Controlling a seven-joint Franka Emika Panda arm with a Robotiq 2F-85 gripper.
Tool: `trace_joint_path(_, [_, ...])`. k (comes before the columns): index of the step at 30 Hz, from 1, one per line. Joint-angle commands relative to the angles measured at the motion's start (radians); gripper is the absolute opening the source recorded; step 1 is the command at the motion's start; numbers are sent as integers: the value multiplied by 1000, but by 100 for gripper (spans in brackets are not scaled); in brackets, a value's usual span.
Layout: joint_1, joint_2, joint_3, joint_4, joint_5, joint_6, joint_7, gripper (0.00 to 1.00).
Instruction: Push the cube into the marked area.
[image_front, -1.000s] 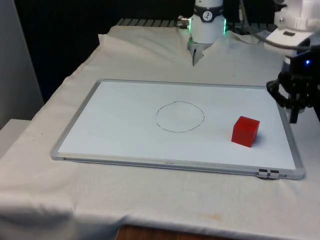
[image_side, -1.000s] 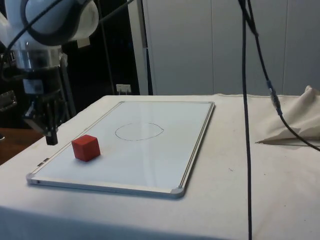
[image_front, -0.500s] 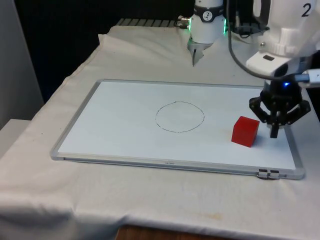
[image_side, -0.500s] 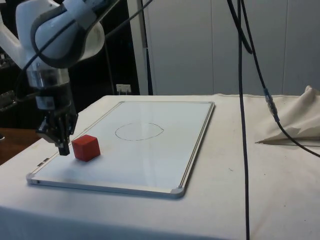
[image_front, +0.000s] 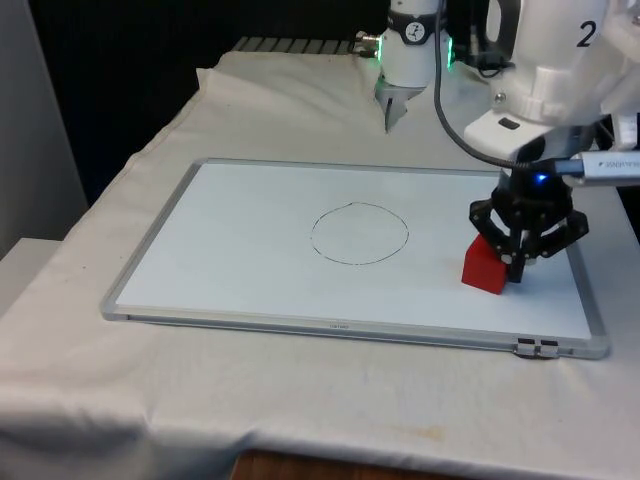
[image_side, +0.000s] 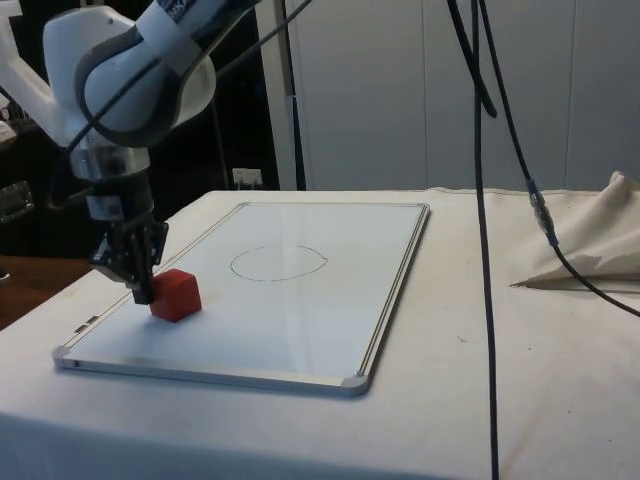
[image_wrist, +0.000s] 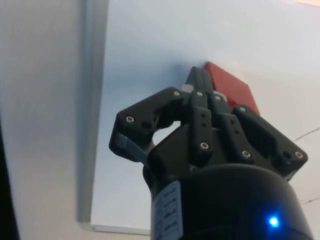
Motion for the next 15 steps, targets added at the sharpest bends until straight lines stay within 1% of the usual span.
trace_joint_path(1, [5,-1,-10,-4,-10,-3,9,0])
trace_joint_path(3, [5,-1,-12,-3,-16,-6,12,0])
trace_joint_path(5, [5,-1,-21,-3,-37,-17,19,0])
trace_joint_path(6, [0,0,-11,0,-27,-12,12,0])
trace_joint_path(7, [5,-1,-24,-3,-43,-21,20,0])
trace_joint_path(10, [6,-1,-32,-3,-60,-35,23,0])
trace_joint_path(14, [13,-9,-37,-19,-93,-58,38,0])
trace_joint_path(15, [2,0,-29,-2,-85,-62,29,0])
